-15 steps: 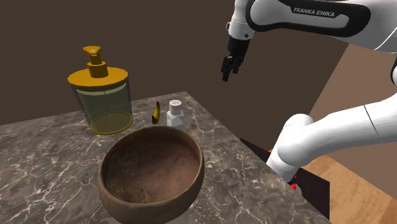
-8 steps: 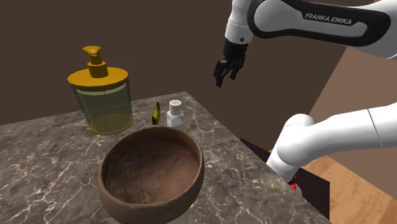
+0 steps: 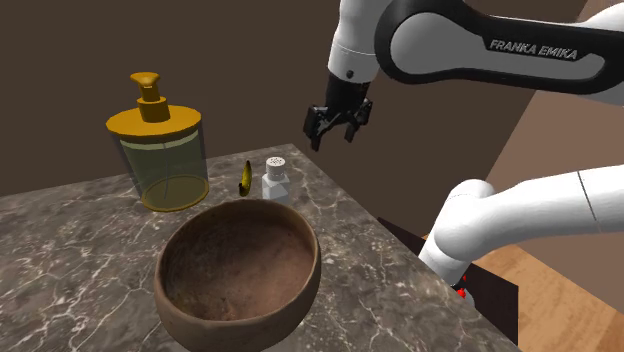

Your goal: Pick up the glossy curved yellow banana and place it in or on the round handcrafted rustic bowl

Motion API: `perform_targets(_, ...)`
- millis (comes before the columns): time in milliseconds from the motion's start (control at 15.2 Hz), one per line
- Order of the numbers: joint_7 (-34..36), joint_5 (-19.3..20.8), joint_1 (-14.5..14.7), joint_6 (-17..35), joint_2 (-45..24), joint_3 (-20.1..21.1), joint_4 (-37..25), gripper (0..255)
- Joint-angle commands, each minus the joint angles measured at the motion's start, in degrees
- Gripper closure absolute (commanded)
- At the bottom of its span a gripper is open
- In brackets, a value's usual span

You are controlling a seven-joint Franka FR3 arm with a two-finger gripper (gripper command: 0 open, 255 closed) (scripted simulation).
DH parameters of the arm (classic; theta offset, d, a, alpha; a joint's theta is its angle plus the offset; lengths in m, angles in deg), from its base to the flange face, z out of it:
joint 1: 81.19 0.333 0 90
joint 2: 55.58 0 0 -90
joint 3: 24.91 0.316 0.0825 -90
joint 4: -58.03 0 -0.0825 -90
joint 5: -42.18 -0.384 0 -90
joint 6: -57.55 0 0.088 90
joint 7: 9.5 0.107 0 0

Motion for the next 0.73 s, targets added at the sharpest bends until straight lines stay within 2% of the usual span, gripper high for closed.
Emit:
perform_targets(0, 6.2, -1.7, -0.9, 1.2, -0.9, 4.0, -0.8, 0)
perform_targets(330, 20.5, -3.8, -5.1, 3.3, -5.8, 14.0, -6.5, 0)
perform_targets(660, 35.1, -3.1, -12.4, 4.7, -12.6, 25.5, -15.1, 0)
